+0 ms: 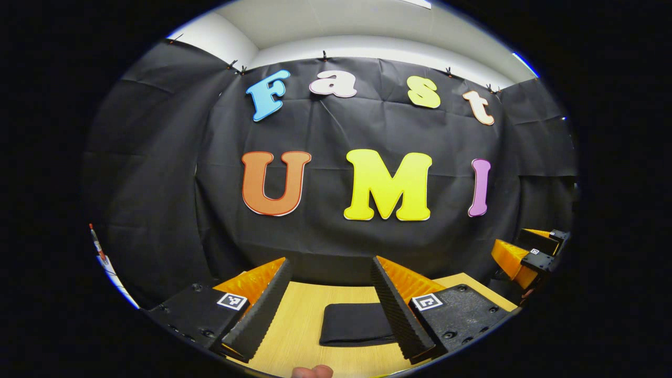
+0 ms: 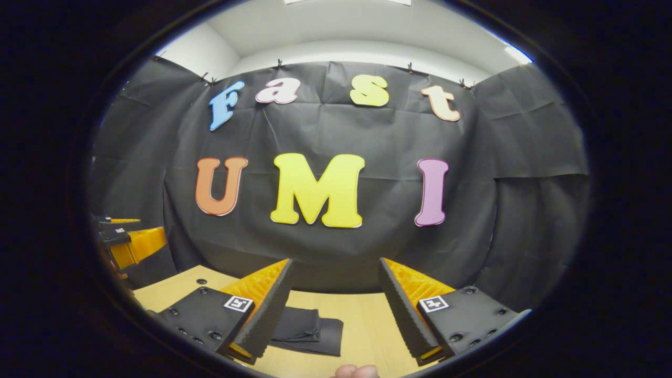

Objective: Grasp the waist and the cuffs of the jeans and fold them to make the two legs overlap; first hold the waist and fold one-third of the jeans toward the cuffs, then hold the cuffs and fold the remaining one-third in the same direction to finish folding.

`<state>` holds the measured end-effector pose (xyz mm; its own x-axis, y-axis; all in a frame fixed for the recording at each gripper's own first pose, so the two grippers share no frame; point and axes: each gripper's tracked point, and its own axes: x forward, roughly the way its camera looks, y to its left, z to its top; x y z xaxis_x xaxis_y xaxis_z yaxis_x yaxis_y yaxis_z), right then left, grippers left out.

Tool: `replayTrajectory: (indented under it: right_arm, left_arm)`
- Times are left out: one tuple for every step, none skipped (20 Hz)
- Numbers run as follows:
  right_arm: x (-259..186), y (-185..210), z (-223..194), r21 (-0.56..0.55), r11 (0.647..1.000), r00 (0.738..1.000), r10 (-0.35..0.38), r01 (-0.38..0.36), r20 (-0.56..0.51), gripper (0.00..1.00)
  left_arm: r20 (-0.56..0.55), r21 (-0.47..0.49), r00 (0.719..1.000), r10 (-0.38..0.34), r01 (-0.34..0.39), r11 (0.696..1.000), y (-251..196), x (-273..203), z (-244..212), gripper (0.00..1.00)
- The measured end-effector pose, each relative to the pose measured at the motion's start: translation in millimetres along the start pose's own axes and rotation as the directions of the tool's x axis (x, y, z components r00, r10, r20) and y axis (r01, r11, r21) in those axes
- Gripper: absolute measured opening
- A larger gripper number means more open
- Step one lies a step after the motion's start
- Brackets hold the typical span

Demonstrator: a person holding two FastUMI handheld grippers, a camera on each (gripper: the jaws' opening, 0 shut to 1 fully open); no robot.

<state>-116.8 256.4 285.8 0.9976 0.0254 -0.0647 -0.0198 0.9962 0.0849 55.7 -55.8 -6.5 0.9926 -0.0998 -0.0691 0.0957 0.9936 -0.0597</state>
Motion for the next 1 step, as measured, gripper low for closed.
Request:
replayTrajectory:
  right_arm:
    - [1.0,-0.2,-0.2,0.002,1.000,1.000,-0.003,0.003,-0.002,0.98]
  left_arm:
    - [-0.004,-0.004,1.000,-0.004,0.004,1.000,-0.4,0.7,-1.0,0.98]
